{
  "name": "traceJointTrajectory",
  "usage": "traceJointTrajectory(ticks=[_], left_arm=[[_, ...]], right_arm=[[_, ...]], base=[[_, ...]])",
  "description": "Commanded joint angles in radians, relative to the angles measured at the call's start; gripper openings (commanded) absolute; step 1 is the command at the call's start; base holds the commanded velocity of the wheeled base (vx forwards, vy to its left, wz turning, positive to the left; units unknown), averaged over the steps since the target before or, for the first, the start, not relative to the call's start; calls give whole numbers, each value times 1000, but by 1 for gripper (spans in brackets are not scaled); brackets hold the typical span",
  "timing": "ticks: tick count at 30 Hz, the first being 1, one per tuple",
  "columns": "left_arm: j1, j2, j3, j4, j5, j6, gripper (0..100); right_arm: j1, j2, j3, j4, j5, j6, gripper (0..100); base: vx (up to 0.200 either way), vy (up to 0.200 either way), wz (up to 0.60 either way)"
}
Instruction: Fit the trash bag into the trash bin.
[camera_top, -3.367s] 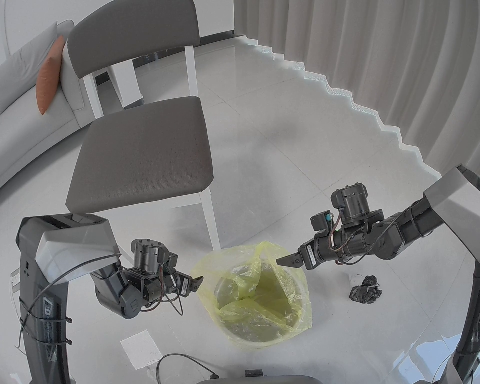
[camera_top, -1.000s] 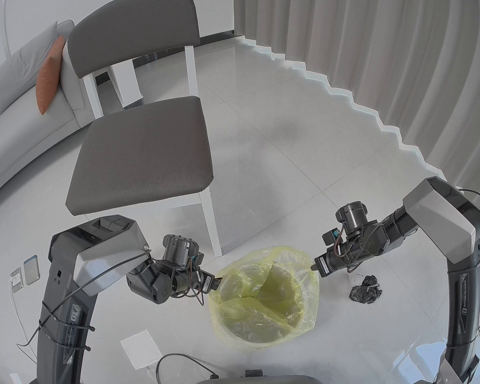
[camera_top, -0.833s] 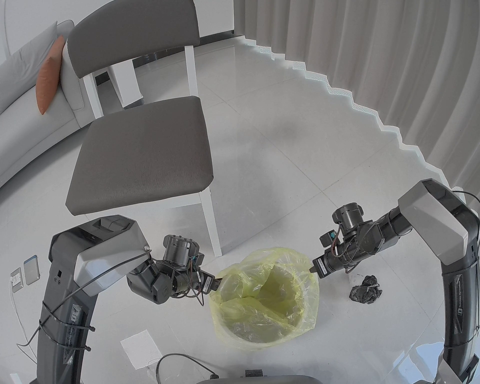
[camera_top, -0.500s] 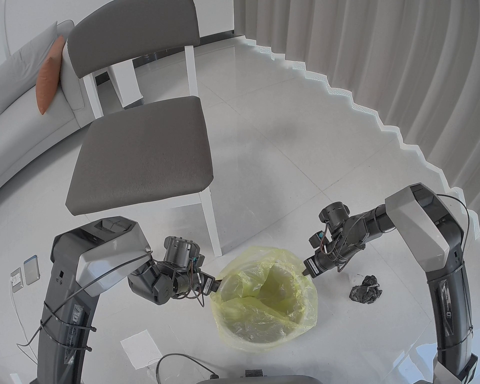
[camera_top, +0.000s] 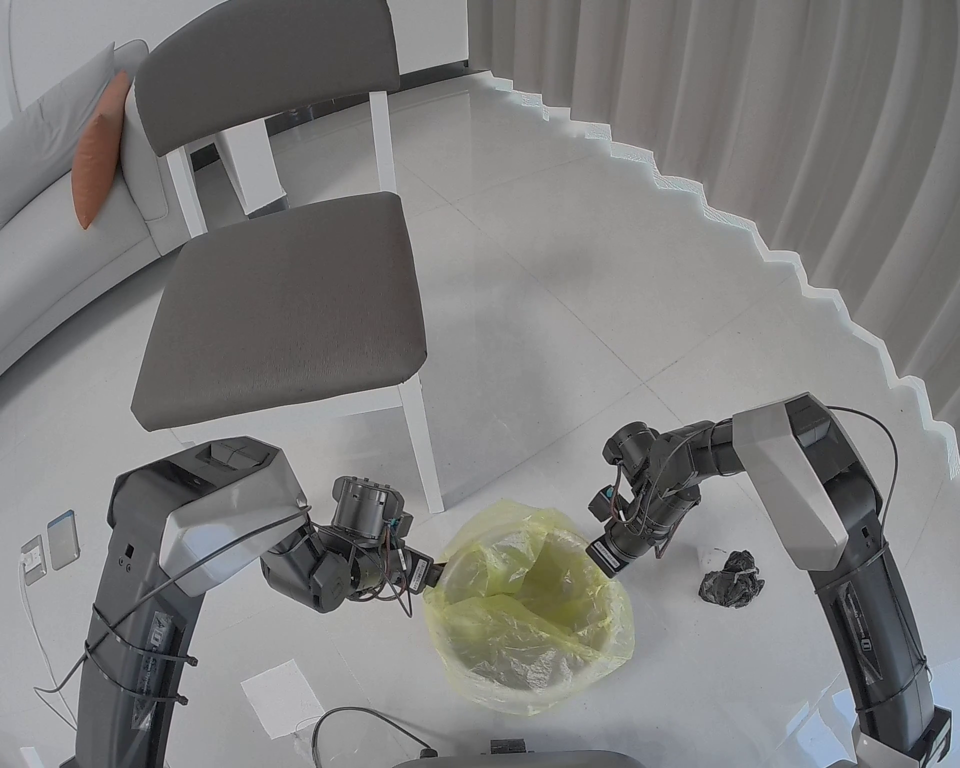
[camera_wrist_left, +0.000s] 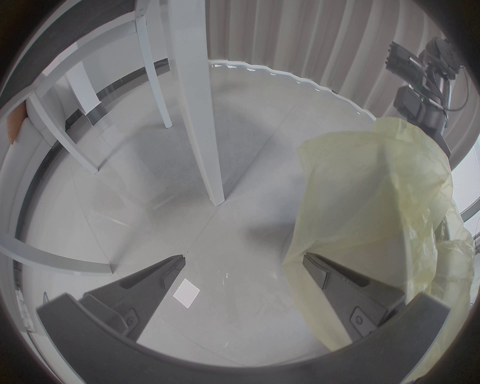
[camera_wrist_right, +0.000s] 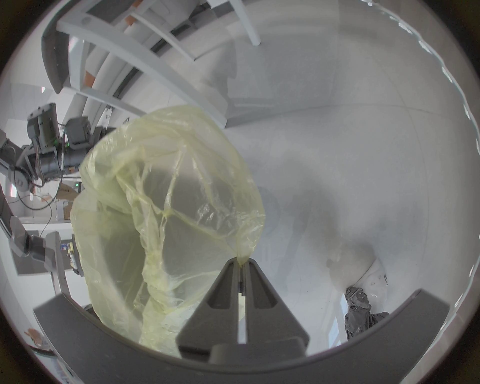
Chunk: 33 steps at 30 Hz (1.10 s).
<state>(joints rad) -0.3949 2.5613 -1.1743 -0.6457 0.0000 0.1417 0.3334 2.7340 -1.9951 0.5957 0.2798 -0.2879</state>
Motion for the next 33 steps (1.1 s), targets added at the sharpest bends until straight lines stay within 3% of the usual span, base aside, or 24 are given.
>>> traceJointTrajectory(ticks=[1, 8, 15, 26, 33], left_arm=[[-12, -9, 11, 0, 0, -1, 100], [5, -55, 85, -23, -5, -11, 100], [4, -72, 153, -103, -15, -90, 100], [-18, -24, 154, -137, 0, -125, 100], [1, -84, 222, -176, -3, -132, 100]], right_arm=[[3, 13, -5, 4, -13, 1, 0], [-42, -86, 15, 4, -36, -4, 0], [-71, -211, 96, -4, -31, 6, 0], [-60, -201, 160, -53, -37, 7, 0], [-108, -220, 196, -56, -4, 10, 0]], base=[[0, 0, 0], [0, 0, 0], [0, 0, 0], [0, 0, 0], [0, 0, 0]])
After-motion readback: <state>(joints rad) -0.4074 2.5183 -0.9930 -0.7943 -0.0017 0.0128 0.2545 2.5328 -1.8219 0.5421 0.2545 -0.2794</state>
